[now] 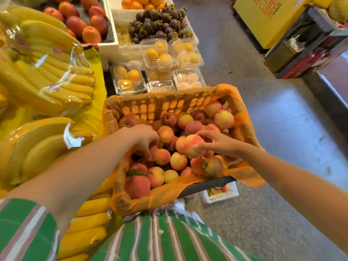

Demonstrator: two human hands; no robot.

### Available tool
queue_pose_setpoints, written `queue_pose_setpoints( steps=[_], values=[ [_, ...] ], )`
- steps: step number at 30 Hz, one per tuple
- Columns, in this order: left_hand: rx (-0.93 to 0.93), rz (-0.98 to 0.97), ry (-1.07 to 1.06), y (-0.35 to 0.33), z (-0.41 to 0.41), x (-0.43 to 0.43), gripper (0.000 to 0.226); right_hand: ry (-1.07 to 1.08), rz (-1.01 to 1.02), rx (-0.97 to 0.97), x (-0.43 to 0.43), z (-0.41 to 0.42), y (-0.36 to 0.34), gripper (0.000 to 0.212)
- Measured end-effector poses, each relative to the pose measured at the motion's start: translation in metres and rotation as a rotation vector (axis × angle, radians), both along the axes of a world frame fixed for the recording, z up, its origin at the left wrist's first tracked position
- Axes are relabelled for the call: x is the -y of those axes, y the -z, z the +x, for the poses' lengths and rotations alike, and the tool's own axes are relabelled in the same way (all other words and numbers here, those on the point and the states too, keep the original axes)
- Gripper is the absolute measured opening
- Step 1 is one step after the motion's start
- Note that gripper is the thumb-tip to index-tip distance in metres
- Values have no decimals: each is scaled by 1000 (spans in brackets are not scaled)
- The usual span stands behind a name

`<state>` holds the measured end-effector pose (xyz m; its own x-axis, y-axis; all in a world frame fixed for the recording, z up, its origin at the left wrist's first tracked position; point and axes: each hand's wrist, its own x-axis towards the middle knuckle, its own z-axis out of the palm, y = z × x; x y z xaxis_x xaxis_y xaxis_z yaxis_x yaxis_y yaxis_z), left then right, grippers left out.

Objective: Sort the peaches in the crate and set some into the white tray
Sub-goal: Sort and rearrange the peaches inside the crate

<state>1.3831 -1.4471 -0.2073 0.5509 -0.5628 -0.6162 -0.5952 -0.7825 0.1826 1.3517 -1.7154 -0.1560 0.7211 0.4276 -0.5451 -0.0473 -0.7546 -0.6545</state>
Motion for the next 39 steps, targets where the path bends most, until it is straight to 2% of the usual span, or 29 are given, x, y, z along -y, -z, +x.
queue_pose_setpoints(
  steps=[4,8,12,14,18,21,24,27,29,32,36,39],
  values=[
    [-262,-284,-311,-17,9,0,60,13,24,-18,4,3,-3,42],
    [-600,-586,-632,-33,14,2,49,39,62,-33,11,4,-8,42],
    [-873,-865,-837,-31,12,10,46,124,137,-116,23,0,-14,52],
    [-946,-980,-887,-29,11,18,45,188,211,-170,29,-3,-16,53],
    [-930,-1133,-982,-28,11,36,33,380,416,-363,36,-6,-18,58],
    [-914,-1233,-1018,-31,16,48,33,450,537,-462,41,-7,-19,70],
    [-961,-1320,-1062,-34,21,58,38,523,561,-431,45,-8,-21,86],
    [-944,-1316,-1059,-33,28,63,40,515,552,-358,49,-7,-29,79],
    [-938,-1273,-1034,-32,30,66,38,495,472,-262,52,-7,-36,65],
    [-924,-1222,-1007,-32,33,71,38,410,203,-88,57,-8,-45,56],
    [-748,-1132,-998,-33,35,81,39,55,-94,109,63,-8,-44,59],
    [-553,-1048,-1008,-30,37,95,42,-151,-165,272,58,-11,-35,59]
  ],
)
